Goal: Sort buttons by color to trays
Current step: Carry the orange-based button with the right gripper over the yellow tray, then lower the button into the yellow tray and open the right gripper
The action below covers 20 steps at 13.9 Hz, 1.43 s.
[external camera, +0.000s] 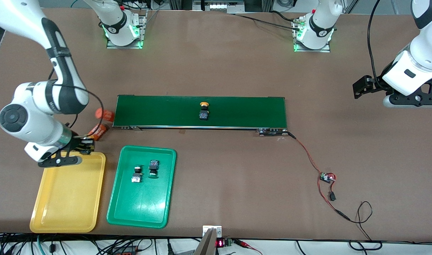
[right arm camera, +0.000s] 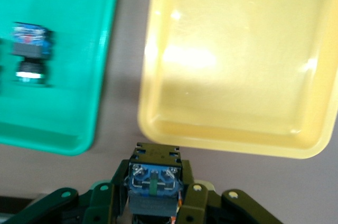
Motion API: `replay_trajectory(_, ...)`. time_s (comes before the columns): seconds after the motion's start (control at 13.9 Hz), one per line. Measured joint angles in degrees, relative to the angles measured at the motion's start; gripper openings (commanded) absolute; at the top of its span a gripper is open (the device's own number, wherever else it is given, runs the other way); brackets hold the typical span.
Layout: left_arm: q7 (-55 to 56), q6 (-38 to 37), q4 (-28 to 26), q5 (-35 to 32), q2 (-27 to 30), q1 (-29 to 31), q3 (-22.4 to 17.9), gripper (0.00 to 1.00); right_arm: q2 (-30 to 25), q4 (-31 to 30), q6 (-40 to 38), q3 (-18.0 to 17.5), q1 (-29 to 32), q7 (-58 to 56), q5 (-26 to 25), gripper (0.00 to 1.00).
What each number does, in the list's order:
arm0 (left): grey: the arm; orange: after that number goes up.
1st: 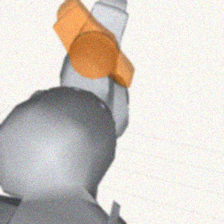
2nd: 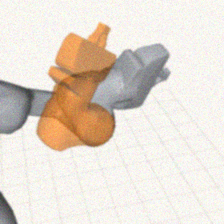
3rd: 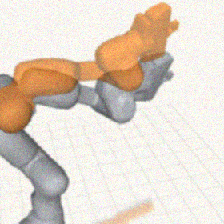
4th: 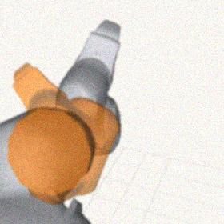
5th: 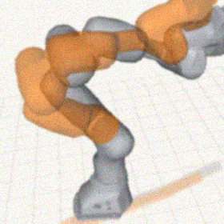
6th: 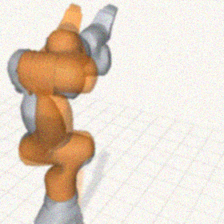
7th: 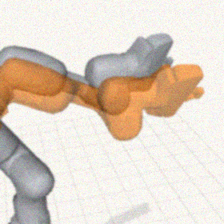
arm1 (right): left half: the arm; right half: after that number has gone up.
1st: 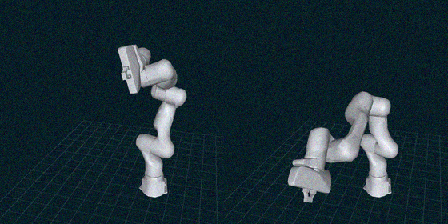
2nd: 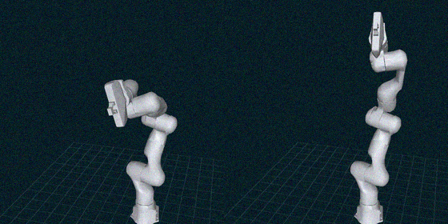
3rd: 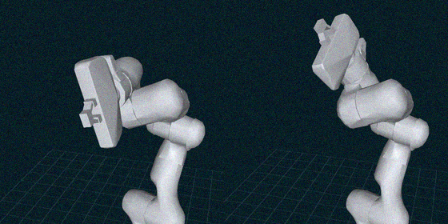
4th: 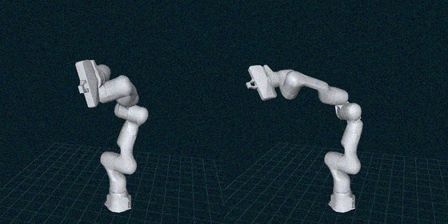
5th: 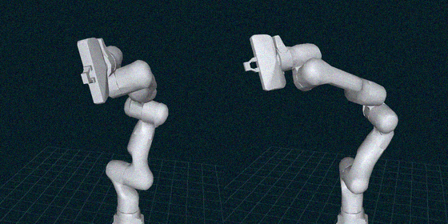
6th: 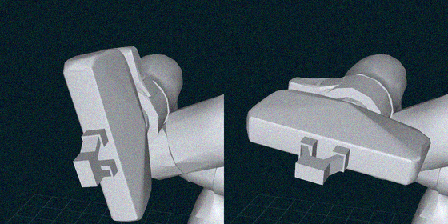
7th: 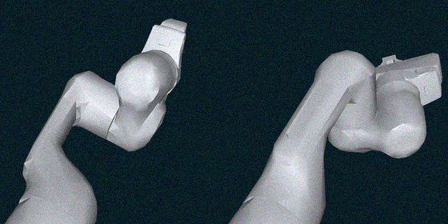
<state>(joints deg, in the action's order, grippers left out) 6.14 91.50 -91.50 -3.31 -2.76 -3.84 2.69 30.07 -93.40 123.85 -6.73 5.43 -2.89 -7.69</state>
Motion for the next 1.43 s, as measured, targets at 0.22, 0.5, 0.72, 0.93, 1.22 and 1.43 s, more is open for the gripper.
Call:
replay_trajectory(0.22,0.0,-0.03,-0.01,0.0,0.0,0.0,0.0,1.0,4.55,4.1,0.61,0.22,1.7,-1.61,-4.16,0.08)
replay_trajectory(0.5,0.0,-0.04,-0.01,0.0,0.0,0.0,0.01,1.0,11.36,8.0,7.43,0.71,4.33,-3.31,-8.43,0.08)
replay_trajectory(0.72,0.0,-0.1,-0.01,0.0,0.0,0.0,0.01,1.0,14.96,9.27,12.12,1.61,5.35,-4.12,-8.66,0.1)
replay_trajectory(0.93,0.0,-0.17,-0.01,0.0,0.01,0.0,0.01,1.0,17.27,11.38,12.69,1.97,5.4,-4.13,-8.66,0.33)
replay_trajectory(1.22,0.0,-0.25,-0.01,0.0,0.01,0.0,0.05,1.0,18.57,12.11,13.29,2.45,5.48,-3.9,-8.65,1.0)
replay_trajectory(1.43,0.0,-0.27,-0.01,0.0,0.01,0.0,0.14,1.0,18.67,12.2,14.08,2.5,5.86,-3.86,-8.64,1.0)
